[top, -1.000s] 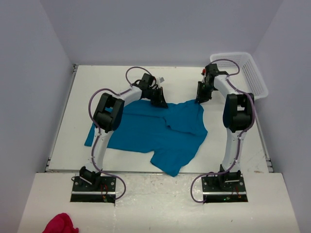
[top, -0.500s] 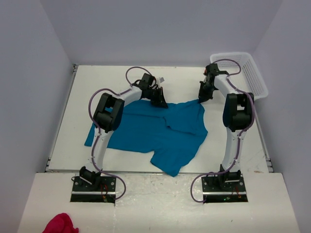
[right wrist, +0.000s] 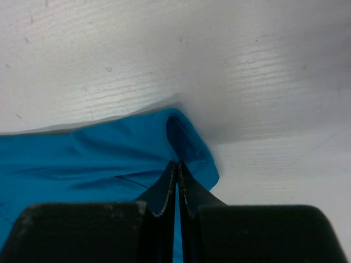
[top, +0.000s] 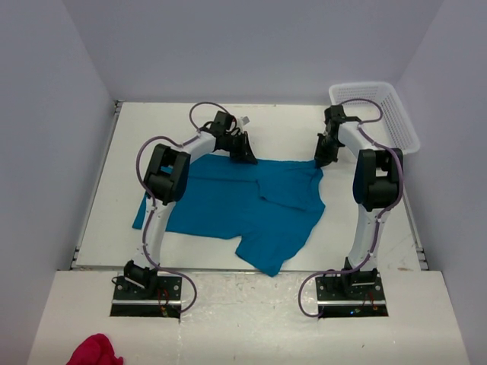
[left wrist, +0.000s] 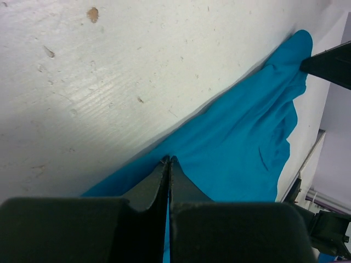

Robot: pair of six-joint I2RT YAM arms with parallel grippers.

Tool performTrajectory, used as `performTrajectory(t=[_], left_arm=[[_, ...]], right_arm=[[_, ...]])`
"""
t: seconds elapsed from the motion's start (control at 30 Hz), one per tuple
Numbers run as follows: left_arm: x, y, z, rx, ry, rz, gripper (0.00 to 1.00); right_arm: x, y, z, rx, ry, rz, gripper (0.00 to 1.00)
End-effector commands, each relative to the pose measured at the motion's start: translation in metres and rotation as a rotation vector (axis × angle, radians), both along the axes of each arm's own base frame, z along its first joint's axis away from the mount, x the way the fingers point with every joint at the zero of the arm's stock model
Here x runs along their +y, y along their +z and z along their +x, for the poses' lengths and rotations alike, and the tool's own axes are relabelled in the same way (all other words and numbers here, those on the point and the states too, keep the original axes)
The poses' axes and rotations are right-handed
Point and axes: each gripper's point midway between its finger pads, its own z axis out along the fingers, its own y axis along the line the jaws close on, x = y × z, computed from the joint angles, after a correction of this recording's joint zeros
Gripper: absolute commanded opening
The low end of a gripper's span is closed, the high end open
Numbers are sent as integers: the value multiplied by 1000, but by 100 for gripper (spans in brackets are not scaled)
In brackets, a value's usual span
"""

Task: Fold and stack the t-shirts
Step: Fold the flattened tshirt in 1/3 of the way

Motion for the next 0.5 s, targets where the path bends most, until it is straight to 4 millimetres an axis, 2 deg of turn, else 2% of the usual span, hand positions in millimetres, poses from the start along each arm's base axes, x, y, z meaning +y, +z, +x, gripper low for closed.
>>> performTrajectory(t=[0.0, 0.07, 0.2, 0.27, 0.3, 0.47], left_arm=[[14, -8, 12, -20, 7, 22, 0], [16, -8, 14, -19, 7, 14, 0], [21, -1, 25, -37, 6, -12, 0], [21, -3, 26, -25, -3, -29, 0], [21, 1, 29, -33, -4, -36, 0], [25, 3, 35, -36, -9, -54, 0]], right_arm=[[-19, 25, 19, -69, -57, -64, 0], [-21, 25, 22, -71, -47, -74, 0], [-25, 36, 42, -102, -31, -93, 0], [-25, 29, 44, -69, -21, -99, 0], [-25, 37, 53, -94, -22, -98, 0], [-21, 42, 57, -97, -15, -80, 0]])
